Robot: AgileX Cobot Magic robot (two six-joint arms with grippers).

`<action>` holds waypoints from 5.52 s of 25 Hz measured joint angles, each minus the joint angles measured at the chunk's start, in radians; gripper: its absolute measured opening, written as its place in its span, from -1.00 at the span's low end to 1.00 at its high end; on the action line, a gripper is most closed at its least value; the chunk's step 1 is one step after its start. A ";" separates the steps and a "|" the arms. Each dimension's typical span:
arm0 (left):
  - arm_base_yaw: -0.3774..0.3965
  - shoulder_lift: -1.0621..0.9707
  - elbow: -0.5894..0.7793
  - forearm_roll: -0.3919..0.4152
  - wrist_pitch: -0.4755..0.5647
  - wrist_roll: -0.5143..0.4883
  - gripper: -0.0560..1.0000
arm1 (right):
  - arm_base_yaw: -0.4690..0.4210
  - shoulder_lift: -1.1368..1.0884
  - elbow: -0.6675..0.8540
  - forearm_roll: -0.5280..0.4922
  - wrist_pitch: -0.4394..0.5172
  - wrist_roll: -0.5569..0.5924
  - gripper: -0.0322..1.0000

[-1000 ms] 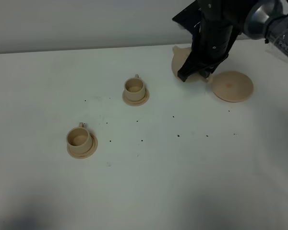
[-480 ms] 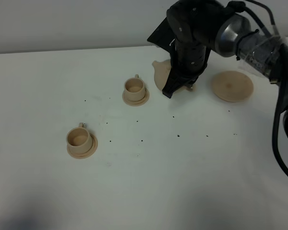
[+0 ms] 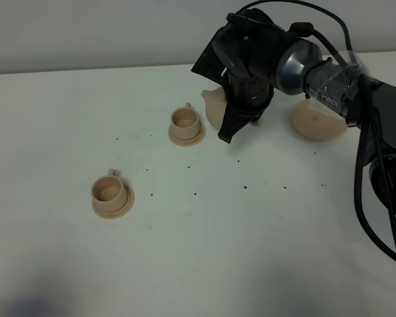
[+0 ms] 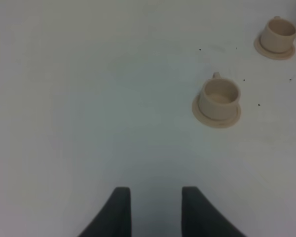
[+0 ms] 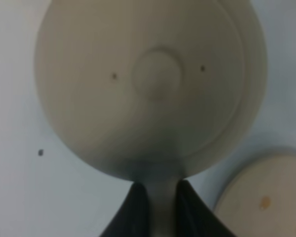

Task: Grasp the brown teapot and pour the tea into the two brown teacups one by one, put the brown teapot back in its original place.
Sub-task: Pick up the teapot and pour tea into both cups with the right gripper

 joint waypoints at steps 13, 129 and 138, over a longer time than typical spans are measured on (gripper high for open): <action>0.000 0.000 0.000 0.000 0.000 0.000 -0.33 | 0.083 0.020 -0.006 -0.123 0.018 -0.023 -0.69; 0.000 0.000 0.000 0.000 0.000 0.000 -0.33 | 0.181 0.108 -0.006 -0.671 0.016 -0.206 -0.70; 0.000 0.000 0.000 0.000 0.000 0.000 -0.33 | 0.181 0.108 -0.006 -0.680 0.012 -0.209 -0.70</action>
